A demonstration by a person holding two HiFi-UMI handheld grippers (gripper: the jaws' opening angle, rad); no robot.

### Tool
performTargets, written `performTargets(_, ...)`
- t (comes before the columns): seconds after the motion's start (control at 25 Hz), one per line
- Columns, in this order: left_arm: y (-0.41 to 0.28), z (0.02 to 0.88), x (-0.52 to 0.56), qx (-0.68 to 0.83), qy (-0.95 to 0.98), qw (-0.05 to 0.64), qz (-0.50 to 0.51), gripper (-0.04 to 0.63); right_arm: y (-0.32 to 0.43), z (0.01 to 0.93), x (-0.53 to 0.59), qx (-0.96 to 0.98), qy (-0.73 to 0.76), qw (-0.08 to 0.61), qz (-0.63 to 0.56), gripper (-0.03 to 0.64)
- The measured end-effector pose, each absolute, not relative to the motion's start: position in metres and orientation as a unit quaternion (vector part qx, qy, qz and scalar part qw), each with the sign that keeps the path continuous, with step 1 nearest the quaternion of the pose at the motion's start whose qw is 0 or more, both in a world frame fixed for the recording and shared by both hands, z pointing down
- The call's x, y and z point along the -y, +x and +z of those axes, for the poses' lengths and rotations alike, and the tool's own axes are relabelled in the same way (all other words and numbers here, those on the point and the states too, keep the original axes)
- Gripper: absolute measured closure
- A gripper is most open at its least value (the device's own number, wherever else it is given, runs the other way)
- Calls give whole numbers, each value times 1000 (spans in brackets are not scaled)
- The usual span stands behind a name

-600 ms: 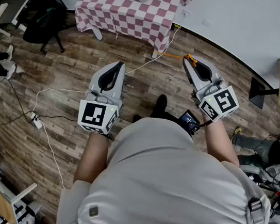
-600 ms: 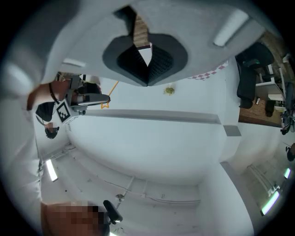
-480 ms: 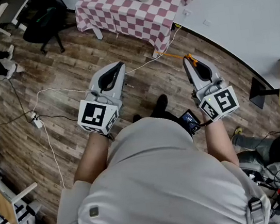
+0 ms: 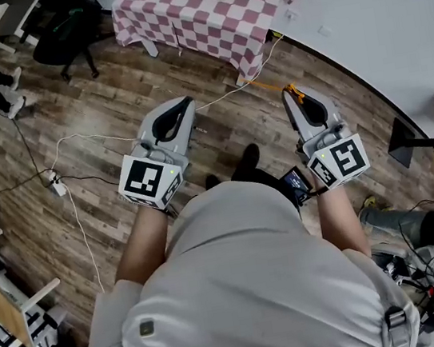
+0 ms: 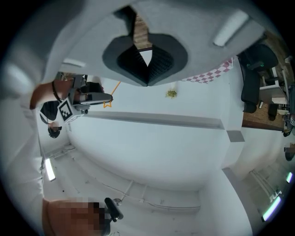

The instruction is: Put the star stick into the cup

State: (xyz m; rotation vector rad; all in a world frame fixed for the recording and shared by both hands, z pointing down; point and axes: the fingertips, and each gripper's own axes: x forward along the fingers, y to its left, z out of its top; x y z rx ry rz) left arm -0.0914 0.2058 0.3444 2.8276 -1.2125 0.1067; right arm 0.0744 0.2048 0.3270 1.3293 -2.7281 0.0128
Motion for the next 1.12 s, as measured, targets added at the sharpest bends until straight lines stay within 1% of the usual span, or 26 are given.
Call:
performTargets(0.36, -44, 359, -155, 393, 917, 40, 55, 591, 120, 337, -161, 903, 428, 36, 12, 588)
performTargets(0.68, 22, 363, -100, 398, 914, 37, 68, 591, 186, 331, -109, 907, 420, 22, 6, 588)
performTargets(0.88, 62, 353, -79, 403, 913, 22, 67, 591, 224, 331, -90, 910, 413, 16, 12, 589)
performTargets(1.12, 82, 354, -66, 401, 913, 40, 60, 591, 245, 327, -74, 911, 413, 6, 14, 589)
